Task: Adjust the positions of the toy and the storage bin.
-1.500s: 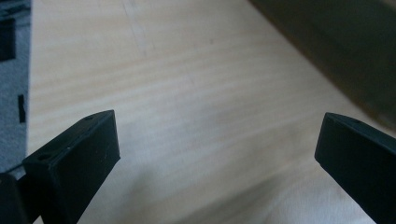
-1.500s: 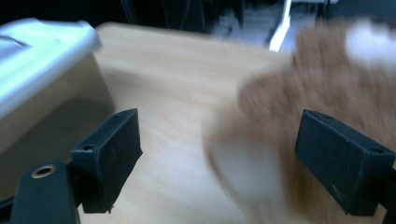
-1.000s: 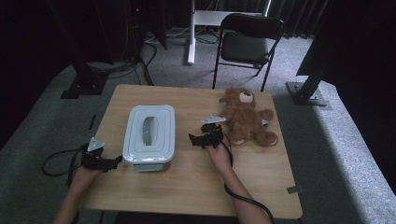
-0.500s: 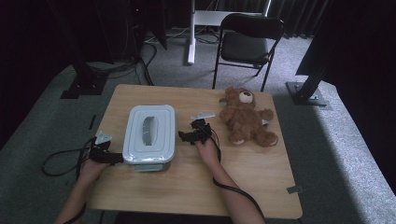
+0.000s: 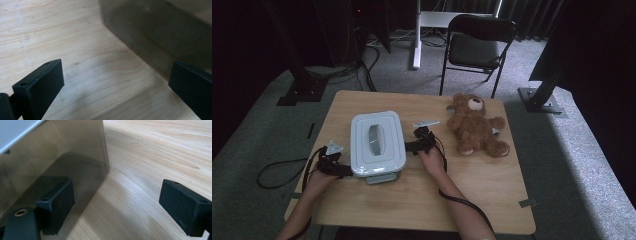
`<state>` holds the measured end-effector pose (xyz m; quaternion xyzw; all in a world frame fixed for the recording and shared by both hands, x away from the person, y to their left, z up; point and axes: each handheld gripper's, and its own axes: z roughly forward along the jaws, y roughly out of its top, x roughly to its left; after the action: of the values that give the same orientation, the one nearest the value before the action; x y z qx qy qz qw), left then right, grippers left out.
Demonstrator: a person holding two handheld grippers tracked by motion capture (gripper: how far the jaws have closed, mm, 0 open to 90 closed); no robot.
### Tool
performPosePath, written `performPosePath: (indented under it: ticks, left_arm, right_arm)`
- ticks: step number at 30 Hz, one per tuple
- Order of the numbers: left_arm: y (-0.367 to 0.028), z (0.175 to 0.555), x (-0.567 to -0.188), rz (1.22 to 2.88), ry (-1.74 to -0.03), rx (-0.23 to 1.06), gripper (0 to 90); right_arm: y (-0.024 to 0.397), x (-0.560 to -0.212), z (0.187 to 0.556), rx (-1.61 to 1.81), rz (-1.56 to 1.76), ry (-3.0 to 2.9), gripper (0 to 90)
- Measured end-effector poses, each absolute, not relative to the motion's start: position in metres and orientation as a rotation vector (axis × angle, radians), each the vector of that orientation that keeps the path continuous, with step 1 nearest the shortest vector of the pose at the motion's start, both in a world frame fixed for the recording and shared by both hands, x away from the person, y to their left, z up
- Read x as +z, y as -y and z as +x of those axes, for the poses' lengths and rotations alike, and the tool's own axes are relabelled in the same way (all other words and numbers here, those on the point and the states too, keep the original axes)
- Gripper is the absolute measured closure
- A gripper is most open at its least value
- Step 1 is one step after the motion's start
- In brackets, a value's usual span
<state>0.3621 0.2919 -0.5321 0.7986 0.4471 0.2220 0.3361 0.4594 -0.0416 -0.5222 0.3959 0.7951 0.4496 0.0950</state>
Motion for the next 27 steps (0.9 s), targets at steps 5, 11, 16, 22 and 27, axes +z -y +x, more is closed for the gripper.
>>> performPosePath:
  ticks: [5, 11, 16, 22, 27]
  left_arm:
    - [-0.275, 0.357, -0.53, 2.113, -1.137, 0.567, 0.5]
    - [-0.264, 0.351, -0.53, 2.136, -1.123, 0.572, 0.5]
    - [-0.252, 0.343, -0.529, 2.16, -1.094, 0.562, 0.5]
    - [-0.233, 0.331, -0.525, 2.201, -1.031, 0.536, 0.4]
    - [-0.218, 0.325, -0.523, 2.222, -0.981, 0.494, 0.4]
  right_arm:
    - [0.05, -0.523, 0.461, 1.349, 1.162, -2.389, 14.7]
    - [0.065, -0.526, 0.458, 1.382, 1.115, -2.467, 15.2]
    - [0.073, -0.526, 0.455, 1.388, 1.082, -2.496, 16.1]
    - [0.087, -0.529, 0.448, 1.407, 1.074, -2.513, 17.3]
    - [0.104, -0.534, 0.443, 1.423, 1.089, -2.515, 17.7]
